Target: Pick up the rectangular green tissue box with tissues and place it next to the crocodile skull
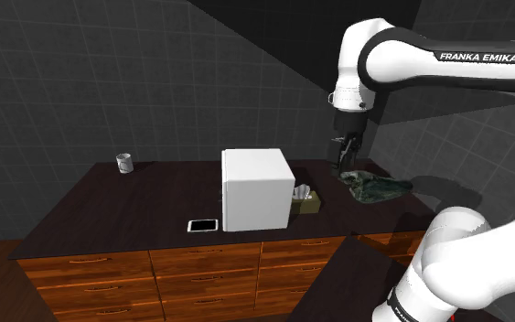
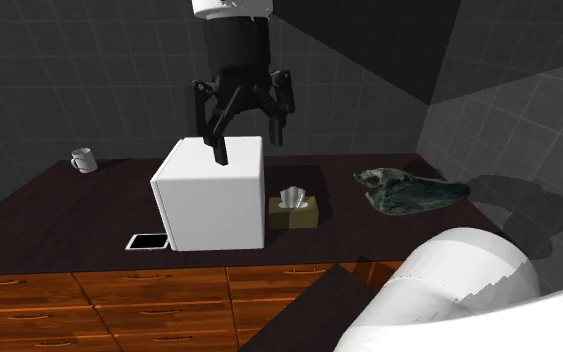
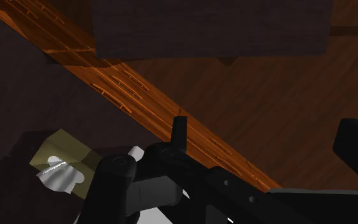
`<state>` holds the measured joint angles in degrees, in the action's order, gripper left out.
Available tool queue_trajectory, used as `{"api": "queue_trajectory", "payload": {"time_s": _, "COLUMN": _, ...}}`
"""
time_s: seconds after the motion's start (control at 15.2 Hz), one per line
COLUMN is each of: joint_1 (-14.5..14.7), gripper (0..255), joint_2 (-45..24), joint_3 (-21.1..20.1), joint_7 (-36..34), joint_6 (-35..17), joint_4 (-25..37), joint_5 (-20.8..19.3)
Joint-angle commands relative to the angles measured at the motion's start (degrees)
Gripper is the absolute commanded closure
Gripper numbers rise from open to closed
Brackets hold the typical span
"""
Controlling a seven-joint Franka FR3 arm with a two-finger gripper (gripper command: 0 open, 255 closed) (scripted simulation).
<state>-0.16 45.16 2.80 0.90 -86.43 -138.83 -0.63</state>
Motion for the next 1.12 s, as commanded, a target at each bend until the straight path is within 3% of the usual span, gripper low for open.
{"api": "queue_trajectory", "payload": {"time_s": 0.0, "joint_1": 0.0, "gripper": 0, "joint_2": 0.0, "joint_3": 0.0, "joint_7": 0.0, "joint_6": 0.0, "joint_4": 0.0, "joint_5": 0.0}}
{"api": "queue_trajectory", "payload": {"time_s": 0.53, "joint_1": -3.4, "gripper": 0, "joint_2": -17.5, "joint_3": -0.2, "joint_7": -7.7, "joint_6": -11.6, "joint_4": 3.6, "joint_5": -1.2}}
{"api": "queue_trajectory", "payload": {"time_s": 1.06, "joint_1": -6.5, "gripper": 0, "joint_2": -35.5, "joint_3": 0.9, "joint_7": -15.1, "joint_6": -19.3, "joint_4": 11.5, "joint_5": -2.6}}
